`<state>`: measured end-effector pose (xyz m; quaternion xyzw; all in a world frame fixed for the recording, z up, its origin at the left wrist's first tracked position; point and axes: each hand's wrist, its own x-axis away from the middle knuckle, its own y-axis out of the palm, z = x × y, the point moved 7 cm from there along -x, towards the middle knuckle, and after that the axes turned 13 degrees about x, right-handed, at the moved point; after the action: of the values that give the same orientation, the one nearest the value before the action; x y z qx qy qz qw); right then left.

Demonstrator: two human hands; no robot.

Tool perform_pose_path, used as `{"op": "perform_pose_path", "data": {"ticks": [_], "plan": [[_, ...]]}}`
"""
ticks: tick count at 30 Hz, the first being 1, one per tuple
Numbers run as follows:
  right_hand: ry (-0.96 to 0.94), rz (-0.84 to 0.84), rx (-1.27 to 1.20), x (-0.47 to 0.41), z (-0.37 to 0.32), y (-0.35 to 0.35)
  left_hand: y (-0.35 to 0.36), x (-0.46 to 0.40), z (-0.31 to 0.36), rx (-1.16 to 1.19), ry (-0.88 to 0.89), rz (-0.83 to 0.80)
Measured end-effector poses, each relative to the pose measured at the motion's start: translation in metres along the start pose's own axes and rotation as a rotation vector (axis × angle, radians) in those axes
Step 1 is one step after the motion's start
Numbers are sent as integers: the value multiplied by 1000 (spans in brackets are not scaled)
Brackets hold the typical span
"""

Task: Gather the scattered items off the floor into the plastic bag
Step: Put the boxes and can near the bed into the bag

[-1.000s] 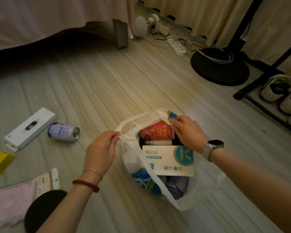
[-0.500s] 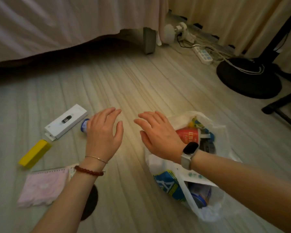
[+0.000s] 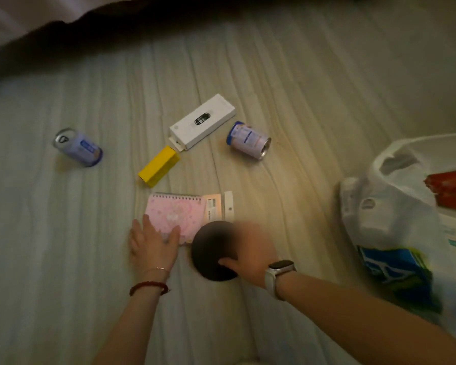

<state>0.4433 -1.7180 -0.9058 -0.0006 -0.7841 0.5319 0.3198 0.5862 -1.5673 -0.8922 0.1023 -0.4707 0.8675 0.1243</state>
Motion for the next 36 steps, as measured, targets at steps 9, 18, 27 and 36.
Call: {"op": "perform_pose_path", "data": {"ticks": [9,18,27,36], "plan": [[90,90,-214,-5,6,-2,4,-38,-4,6,-138,-44],[-61,230,-485,29,49,-53,-45,4,40,544,178,169],[-174,899,-431,131,126,-214,-43,88,184,1064,449,120],[254,924,-195,234,267,-252,-14,174,301,1148,692,-68]]}}
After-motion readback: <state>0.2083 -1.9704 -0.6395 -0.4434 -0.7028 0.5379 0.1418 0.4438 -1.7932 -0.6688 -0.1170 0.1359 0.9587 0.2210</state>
